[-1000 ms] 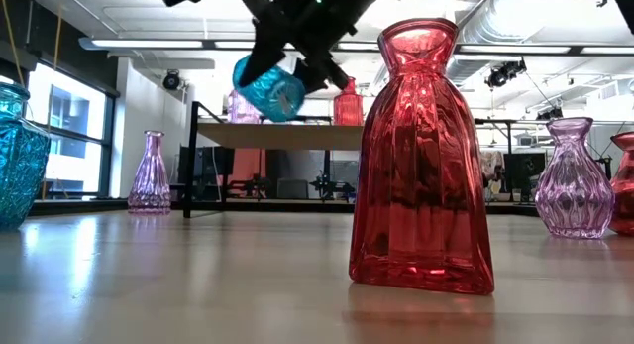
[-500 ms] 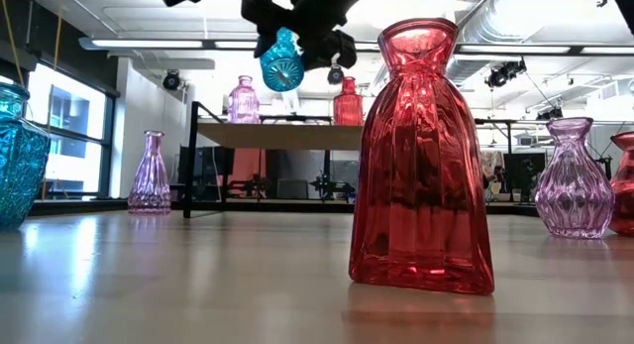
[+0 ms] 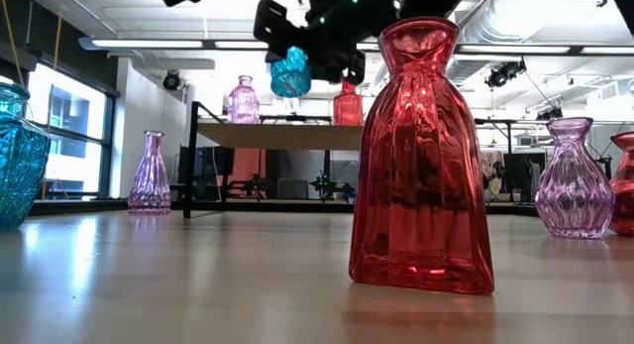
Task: Sort vases onto shelf
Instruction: Put the bottom right blue vase on the shelf
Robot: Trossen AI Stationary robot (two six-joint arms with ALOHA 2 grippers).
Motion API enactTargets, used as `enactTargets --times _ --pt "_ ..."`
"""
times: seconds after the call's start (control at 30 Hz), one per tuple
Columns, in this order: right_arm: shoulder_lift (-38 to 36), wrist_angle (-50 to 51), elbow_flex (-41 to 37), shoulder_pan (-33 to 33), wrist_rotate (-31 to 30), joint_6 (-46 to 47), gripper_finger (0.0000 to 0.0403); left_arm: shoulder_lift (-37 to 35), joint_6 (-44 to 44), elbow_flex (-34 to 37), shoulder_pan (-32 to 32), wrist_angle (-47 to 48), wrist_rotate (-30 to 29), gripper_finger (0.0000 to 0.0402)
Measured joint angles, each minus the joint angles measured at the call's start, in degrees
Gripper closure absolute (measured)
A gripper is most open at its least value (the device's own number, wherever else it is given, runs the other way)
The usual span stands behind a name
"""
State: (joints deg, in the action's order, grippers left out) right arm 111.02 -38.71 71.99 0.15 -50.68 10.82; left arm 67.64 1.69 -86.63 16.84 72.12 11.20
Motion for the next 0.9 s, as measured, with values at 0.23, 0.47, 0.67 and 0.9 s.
enactTargets --times 0.23,0.47,0.67,0.9 --pt "2.42 -6.26 -1.17 -3.59 6.57 -3.74 0.0143 0.0 0.0 0.0 0.0 0.0 0.01 0.0298" --pt "5.15 -12.14 -1.19 -5.99 10.09 -5.87 0.0144 0.0 0.0 0.0 0.0 0.0 0.0 0.0298" --pt "6.98 -12.6 -1.19 -6.54 9.52 -3.74 0.0144 0.0 0.0 0.0 -0.01 0.01 0.0 0.0298" --pt "8.76 -15.44 -1.19 -7.17 6.78 -3.8 0.0144 0.0 0.0 0.0 -0.01 0.01 0.0 0.0298"
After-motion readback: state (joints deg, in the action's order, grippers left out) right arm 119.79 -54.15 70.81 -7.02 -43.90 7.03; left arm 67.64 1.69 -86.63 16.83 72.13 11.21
